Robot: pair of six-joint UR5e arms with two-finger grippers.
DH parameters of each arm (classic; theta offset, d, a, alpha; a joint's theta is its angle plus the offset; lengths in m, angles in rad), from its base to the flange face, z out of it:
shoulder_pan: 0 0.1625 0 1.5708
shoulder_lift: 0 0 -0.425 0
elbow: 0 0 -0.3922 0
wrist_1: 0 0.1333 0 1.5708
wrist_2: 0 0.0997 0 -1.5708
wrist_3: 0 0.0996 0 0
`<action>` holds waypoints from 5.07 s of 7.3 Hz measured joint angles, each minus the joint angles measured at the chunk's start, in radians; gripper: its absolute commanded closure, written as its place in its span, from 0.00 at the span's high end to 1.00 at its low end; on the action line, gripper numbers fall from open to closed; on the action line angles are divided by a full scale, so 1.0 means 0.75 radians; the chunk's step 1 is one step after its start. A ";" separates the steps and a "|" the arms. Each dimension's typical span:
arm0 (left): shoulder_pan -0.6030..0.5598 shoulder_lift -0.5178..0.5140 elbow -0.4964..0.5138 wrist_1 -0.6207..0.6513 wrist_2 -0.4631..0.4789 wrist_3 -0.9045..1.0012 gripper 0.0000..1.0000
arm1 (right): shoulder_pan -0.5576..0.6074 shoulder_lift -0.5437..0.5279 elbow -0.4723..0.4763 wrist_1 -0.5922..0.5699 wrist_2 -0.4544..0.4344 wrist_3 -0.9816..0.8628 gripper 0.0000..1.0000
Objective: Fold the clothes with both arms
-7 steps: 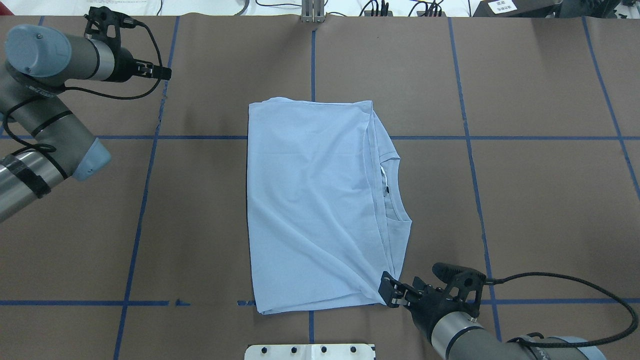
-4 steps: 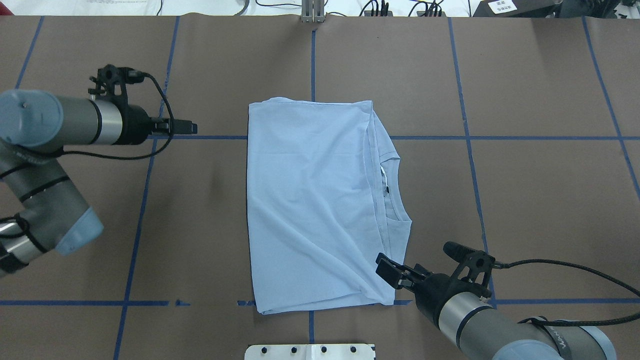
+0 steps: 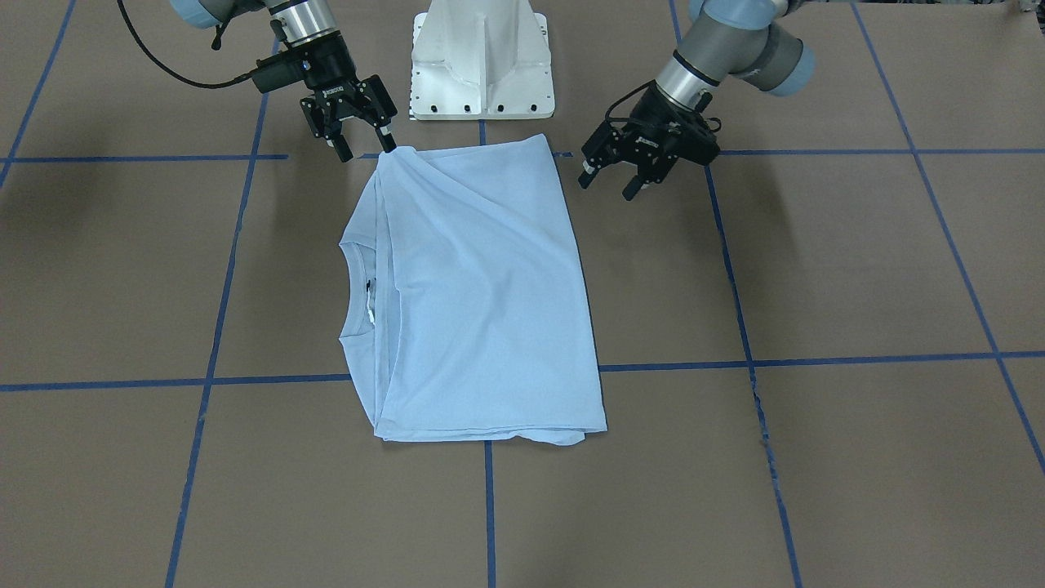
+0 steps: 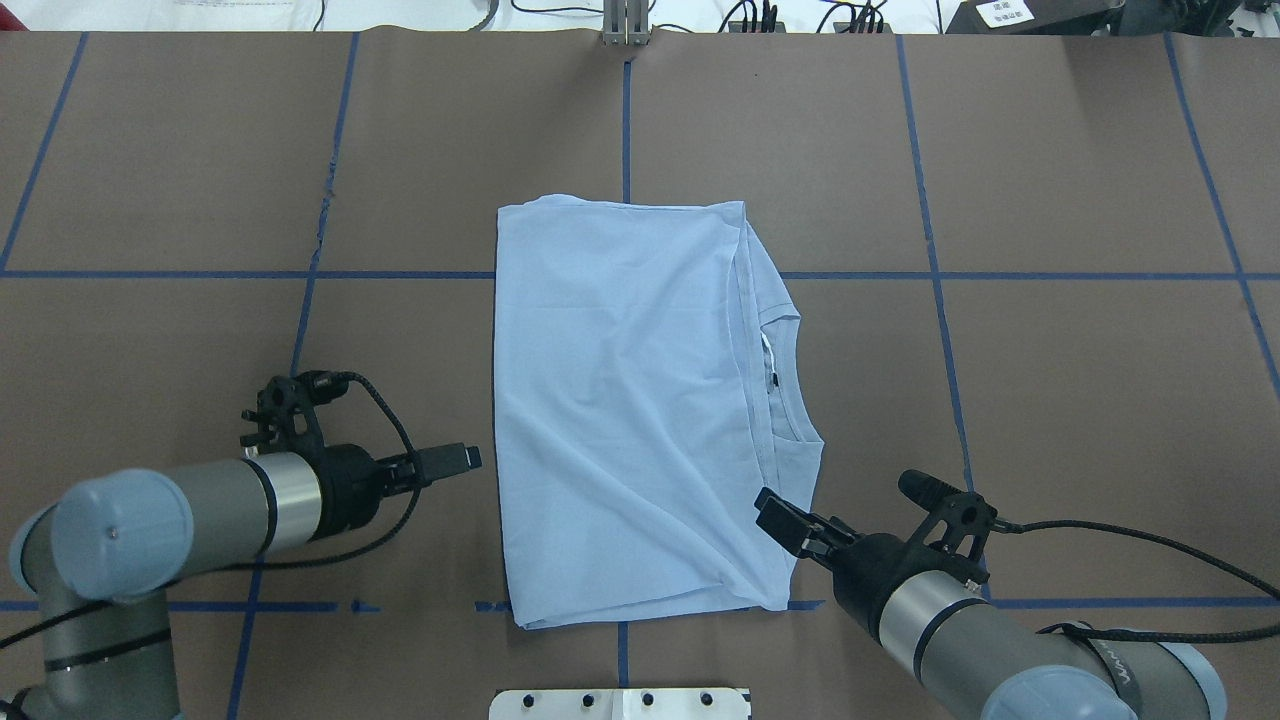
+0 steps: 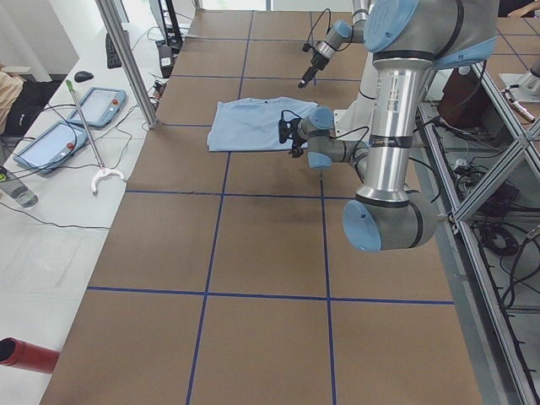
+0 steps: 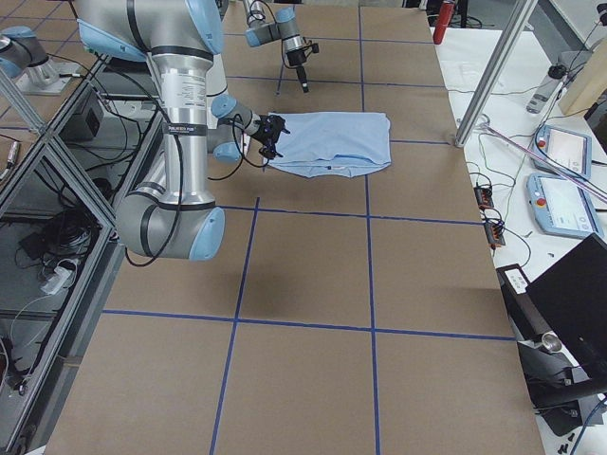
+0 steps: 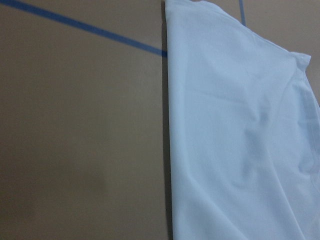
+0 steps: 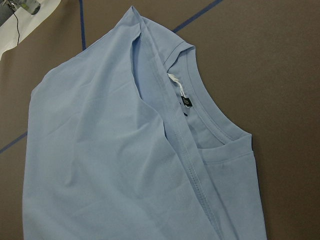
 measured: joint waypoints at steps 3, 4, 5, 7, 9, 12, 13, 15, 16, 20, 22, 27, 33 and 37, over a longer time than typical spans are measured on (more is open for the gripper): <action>0.185 -0.050 -0.010 0.136 0.117 -0.280 0.68 | 0.008 0.005 -0.026 0.002 0.000 0.007 1.00; 0.220 -0.060 -0.009 0.150 0.129 -0.310 0.68 | 0.008 0.007 -0.030 0.002 -0.001 0.007 1.00; 0.252 -0.072 -0.008 0.163 0.145 -0.324 0.68 | 0.008 0.007 -0.032 0.002 -0.001 0.008 1.00; 0.286 -0.127 -0.001 0.224 0.157 -0.346 0.68 | 0.008 0.008 -0.033 0.003 -0.001 0.008 1.00; 0.299 -0.155 0.003 0.262 0.159 -0.360 0.67 | 0.008 0.008 -0.033 0.004 -0.001 0.008 1.00; 0.302 -0.157 0.007 0.270 0.159 -0.362 0.67 | 0.008 0.008 -0.038 0.004 -0.001 0.008 1.00; 0.303 -0.158 0.008 0.270 0.159 -0.361 0.62 | 0.008 0.008 -0.040 0.004 -0.001 0.008 1.00; 0.303 -0.158 0.010 0.270 0.161 -0.361 0.41 | 0.008 0.008 -0.045 0.004 -0.001 0.008 1.00; 0.307 -0.157 0.011 0.270 0.161 -0.362 0.41 | 0.008 0.009 -0.046 0.004 -0.001 0.008 1.00; 0.323 -0.158 0.015 0.270 0.161 -0.361 0.36 | 0.006 0.010 -0.048 0.004 -0.001 0.008 1.00; 0.323 -0.158 0.014 0.270 0.161 -0.360 0.40 | 0.006 0.011 -0.049 0.004 -0.001 0.008 1.00; 0.316 -0.157 0.015 0.270 0.161 -0.346 0.00 | 0.005 0.012 -0.053 0.004 -0.001 0.008 0.99; 0.315 -0.142 0.000 0.270 0.189 -0.347 0.00 | -0.029 0.106 -0.078 -0.217 -0.003 0.378 0.88; 0.322 -0.144 0.001 0.270 0.192 -0.350 0.00 | -0.056 0.178 -0.090 -0.493 -0.008 0.460 0.82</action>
